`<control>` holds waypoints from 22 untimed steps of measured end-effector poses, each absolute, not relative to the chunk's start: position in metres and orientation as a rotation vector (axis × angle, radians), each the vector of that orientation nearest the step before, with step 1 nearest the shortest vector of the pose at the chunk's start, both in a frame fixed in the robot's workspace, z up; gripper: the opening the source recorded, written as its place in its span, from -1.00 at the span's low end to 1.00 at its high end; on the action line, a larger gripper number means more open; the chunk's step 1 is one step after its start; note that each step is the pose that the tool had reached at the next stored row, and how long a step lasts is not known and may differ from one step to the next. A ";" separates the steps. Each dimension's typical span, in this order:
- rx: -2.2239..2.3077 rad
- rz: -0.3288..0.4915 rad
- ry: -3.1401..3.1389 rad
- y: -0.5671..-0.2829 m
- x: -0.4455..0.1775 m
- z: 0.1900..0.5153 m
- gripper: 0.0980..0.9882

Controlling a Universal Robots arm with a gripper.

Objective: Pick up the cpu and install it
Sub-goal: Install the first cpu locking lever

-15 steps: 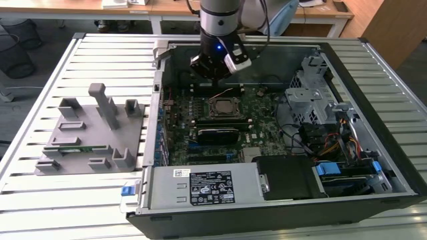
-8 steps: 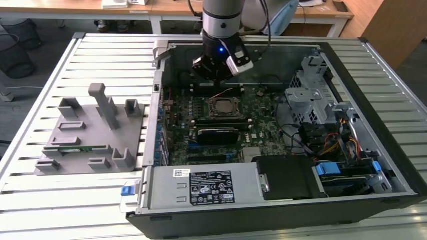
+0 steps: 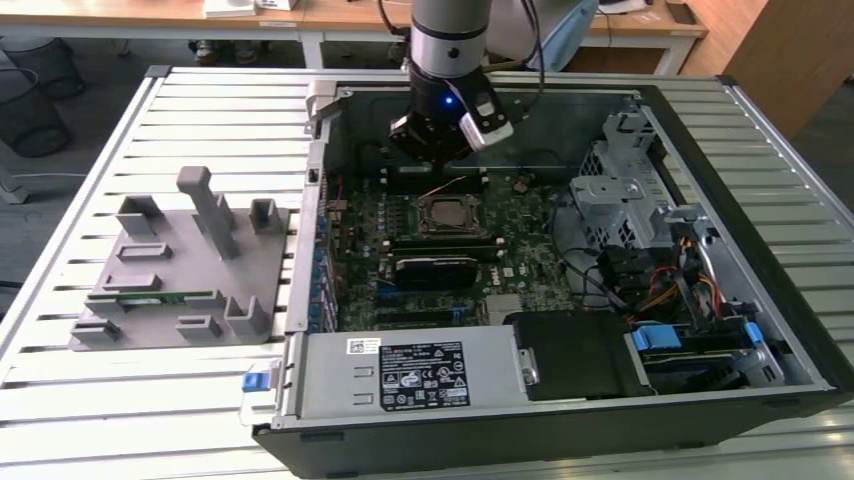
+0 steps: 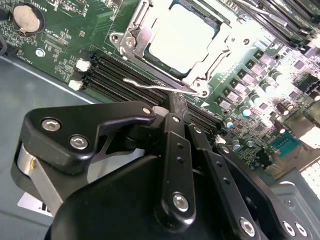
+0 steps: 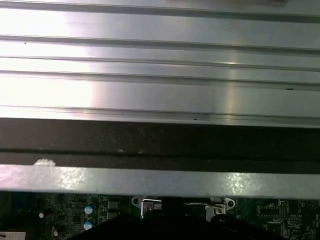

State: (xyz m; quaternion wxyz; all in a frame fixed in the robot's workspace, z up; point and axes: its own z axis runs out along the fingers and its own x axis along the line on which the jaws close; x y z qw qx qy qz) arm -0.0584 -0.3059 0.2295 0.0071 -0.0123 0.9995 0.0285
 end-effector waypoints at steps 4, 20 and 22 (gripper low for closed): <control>-0.042 0.089 3.126 -0.305 -0.055 0.228 -0.98; -0.043 0.089 3.126 -0.300 -0.041 0.223 -0.98; -0.043 0.089 3.126 -0.300 -0.040 0.222 -0.98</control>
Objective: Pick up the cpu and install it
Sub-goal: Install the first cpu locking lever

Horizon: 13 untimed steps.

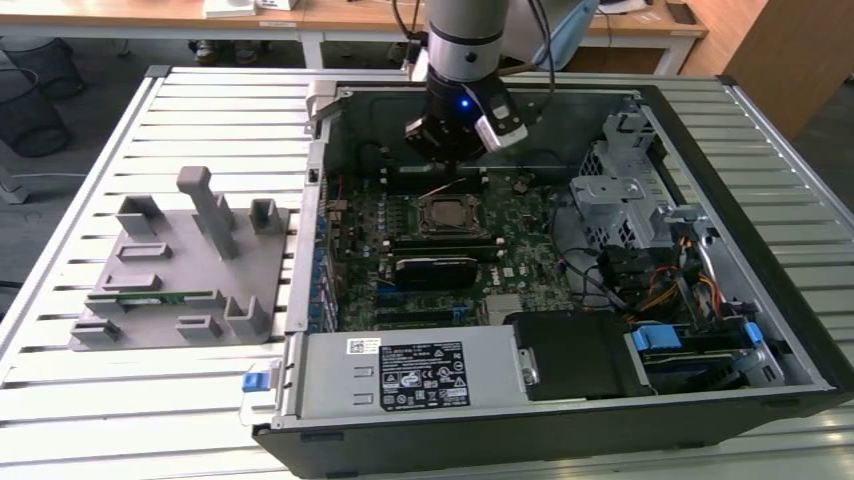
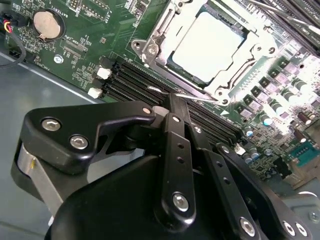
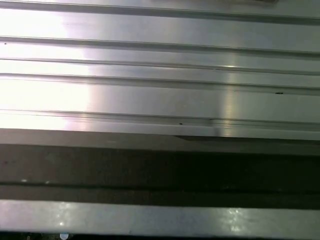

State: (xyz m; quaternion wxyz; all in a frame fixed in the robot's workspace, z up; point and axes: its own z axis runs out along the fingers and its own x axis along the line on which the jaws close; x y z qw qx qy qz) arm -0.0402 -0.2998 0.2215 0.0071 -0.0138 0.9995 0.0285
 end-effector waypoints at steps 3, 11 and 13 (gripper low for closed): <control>-0.043 0.089 3.126 -0.300 -0.039 0.220 -0.98; -0.043 0.089 3.126 -0.301 -0.037 0.220 -0.98; -0.043 0.089 3.126 -0.302 -0.037 0.220 -0.98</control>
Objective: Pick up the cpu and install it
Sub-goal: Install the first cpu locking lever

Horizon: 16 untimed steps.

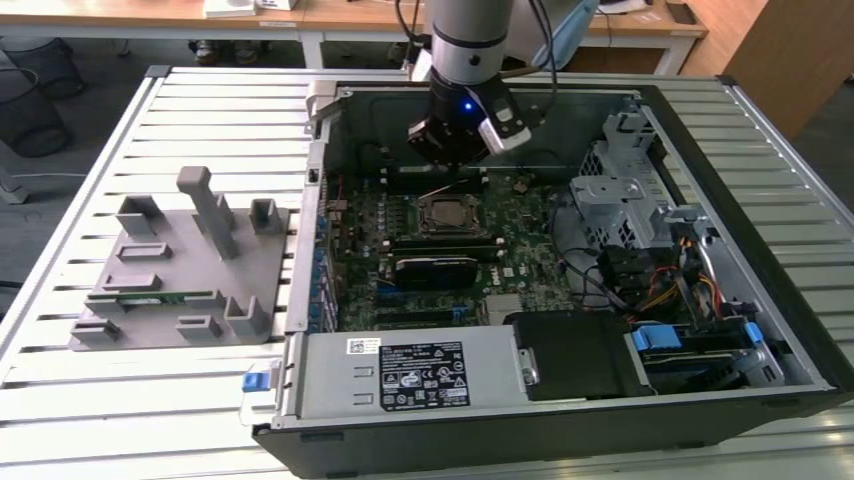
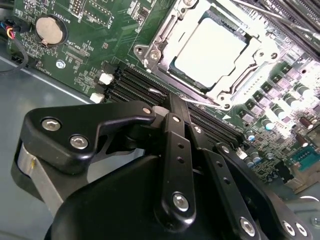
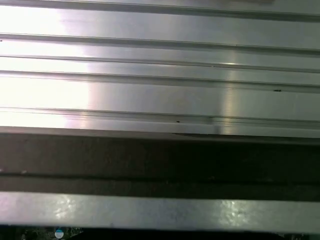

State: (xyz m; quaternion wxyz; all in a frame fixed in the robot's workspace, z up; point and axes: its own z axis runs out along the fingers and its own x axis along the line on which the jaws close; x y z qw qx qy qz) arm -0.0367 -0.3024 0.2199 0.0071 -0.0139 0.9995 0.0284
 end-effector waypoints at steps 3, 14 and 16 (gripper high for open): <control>-0.043 0.089 3.126 -0.302 -0.036 0.219 -0.98; -0.045 0.089 3.126 -0.303 -0.030 0.212 -0.98; -0.045 0.089 3.126 -0.303 -0.030 0.211 -0.98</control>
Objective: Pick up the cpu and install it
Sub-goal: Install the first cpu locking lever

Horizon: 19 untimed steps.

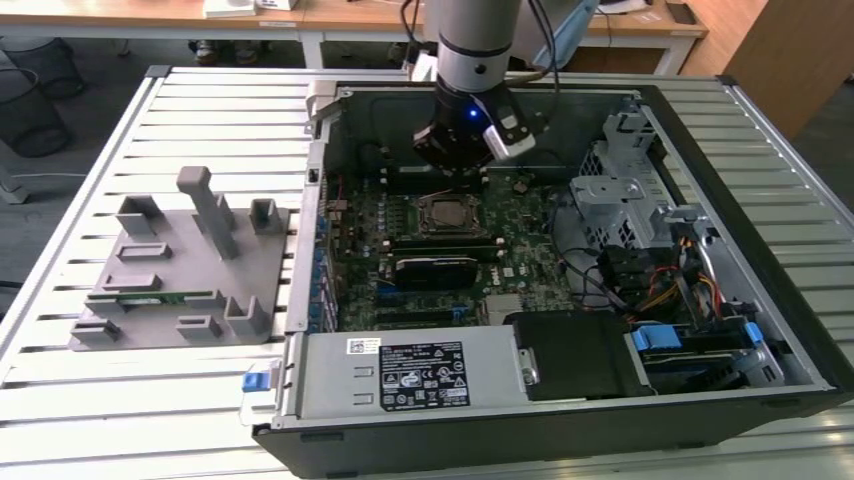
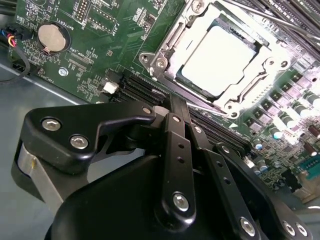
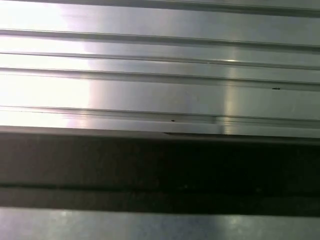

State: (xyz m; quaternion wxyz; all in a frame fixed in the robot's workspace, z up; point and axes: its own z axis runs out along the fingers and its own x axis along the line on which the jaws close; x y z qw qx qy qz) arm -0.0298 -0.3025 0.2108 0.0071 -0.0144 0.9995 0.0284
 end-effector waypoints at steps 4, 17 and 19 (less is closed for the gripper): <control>-0.045 0.089 3.126 -0.302 -0.029 0.208 -0.98; -0.045 0.082 3.126 -0.303 -0.028 0.200 -0.98; -0.046 0.079 3.126 -0.303 -0.028 0.200 -0.98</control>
